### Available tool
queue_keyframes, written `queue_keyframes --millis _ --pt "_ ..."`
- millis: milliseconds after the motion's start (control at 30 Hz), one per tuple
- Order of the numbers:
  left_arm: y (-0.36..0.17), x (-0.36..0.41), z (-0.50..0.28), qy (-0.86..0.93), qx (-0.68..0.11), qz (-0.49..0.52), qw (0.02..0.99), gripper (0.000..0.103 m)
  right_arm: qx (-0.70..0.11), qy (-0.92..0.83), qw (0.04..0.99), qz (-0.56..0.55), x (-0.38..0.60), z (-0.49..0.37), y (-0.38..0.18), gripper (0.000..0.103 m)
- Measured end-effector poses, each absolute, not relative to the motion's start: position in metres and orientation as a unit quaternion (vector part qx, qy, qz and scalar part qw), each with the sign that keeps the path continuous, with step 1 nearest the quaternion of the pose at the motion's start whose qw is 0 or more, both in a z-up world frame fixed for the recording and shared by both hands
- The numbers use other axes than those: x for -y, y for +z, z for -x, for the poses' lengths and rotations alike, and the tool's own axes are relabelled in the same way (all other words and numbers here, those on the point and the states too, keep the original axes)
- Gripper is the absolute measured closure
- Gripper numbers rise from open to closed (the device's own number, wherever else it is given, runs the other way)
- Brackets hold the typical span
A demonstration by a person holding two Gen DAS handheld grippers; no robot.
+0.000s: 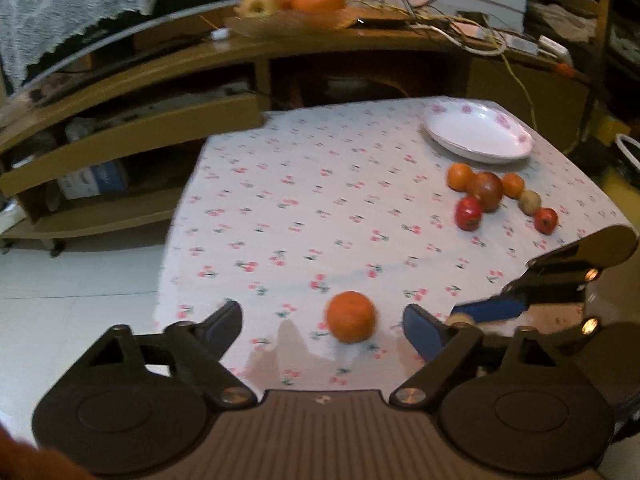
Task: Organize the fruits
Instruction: 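Grasp the orange with the left tool while the right tool grasps the brown kiwi, then carry the orange into the white plate with the left tool while the right tool drops the kiwi there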
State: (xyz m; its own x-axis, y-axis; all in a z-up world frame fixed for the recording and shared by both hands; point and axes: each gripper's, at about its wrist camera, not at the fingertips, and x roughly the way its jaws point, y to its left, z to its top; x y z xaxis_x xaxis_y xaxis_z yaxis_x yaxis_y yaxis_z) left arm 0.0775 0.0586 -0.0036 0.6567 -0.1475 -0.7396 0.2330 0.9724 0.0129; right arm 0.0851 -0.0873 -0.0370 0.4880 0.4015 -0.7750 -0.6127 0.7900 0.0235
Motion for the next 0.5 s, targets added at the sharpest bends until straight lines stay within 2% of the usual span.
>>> queue_keyframes --millis 33,100,200,300,467,500 --pt "-0.006 -0.054 -0.081 -0.112 -0.406 -0.054 0.905 0.025 -0.411 0.288 0.857 0.122 0.096 -0.085 -0.035 0.076" --pt "-0.012 -0.046 -0.087 -0.115 -0.416 -0.060 0.900 0.032 -0.409 0.273 0.864 0.111 0.110 -0.084 -0.032 0.076" --pt "-0.022 -0.032 -0.096 -0.112 -0.428 -0.075 0.894 0.037 -0.410 0.254 0.870 0.096 0.127 -0.081 -0.029 0.076" --pt "-0.031 -0.024 -0.102 -0.102 -0.437 -0.081 0.890 0.051 -0.414 0.243 0.873 0.087 0.137 -0.083 -0.030 0.076" --pt "-0.037 -0.023 -0.107 -0.083 -0.447 -0.078 0.887 0.056 -0.424 0.227 0.873 0.077 0.152 -0.084 -0.031 0.076" --pt "-0.037 -0.023 -0.108 -0.078 -0.448 -0.077 0.887 0.061 -0.426 0.224 0.873 0.075 0.154 -0.084 -0.031 0.076"
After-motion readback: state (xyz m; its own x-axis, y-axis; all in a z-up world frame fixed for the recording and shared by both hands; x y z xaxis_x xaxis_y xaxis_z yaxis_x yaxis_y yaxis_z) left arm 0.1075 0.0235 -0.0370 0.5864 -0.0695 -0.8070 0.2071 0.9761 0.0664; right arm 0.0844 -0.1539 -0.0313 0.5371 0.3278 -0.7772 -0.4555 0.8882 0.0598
